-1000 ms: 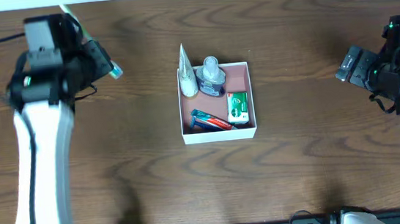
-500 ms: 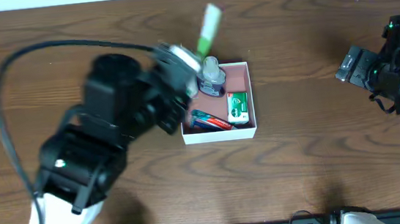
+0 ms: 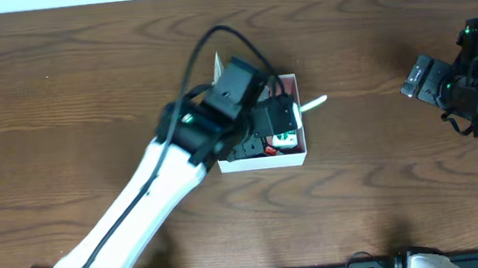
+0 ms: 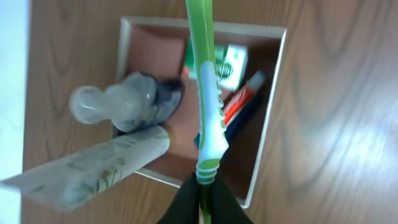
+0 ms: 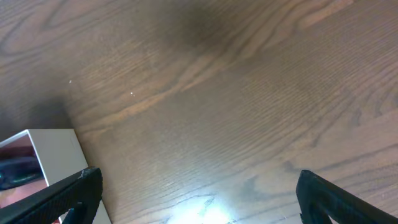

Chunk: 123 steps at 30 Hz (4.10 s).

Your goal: Pack container

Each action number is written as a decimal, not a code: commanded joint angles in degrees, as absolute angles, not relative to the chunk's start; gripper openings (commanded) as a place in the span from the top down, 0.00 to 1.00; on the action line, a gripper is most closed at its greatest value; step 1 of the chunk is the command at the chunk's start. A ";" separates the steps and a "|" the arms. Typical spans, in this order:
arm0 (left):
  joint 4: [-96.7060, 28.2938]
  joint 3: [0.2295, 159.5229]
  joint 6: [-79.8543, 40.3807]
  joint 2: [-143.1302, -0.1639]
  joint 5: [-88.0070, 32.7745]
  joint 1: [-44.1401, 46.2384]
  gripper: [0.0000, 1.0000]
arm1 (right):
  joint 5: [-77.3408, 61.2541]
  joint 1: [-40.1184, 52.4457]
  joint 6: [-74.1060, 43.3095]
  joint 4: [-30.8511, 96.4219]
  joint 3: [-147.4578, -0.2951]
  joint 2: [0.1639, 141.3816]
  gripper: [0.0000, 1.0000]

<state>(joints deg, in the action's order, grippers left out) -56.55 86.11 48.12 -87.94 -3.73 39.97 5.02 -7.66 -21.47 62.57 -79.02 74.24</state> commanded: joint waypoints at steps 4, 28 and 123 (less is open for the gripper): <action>-56.82 85.71 57.52 -94.59 5.76 40.10 0.94 | 6.00 -8.21 -22.22 62.63 -79.48 73.78 0.01; -58.43 85.71 61.04 -102.65 8.58 39.29 0.66 | 6.00 -8.19 -22.22 62.63 -79.48 73.78 0.01; 1.04 23.11 12.84 -26.04 8.45 33.87 0.02 | 6.00 -8.19 -22.22 62.63 -79.48 73.78 0.01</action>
<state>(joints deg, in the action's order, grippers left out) 1.30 22.68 9.08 -24.23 6.79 34.15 5.02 -7.66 -21.50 62.57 -79.02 74.24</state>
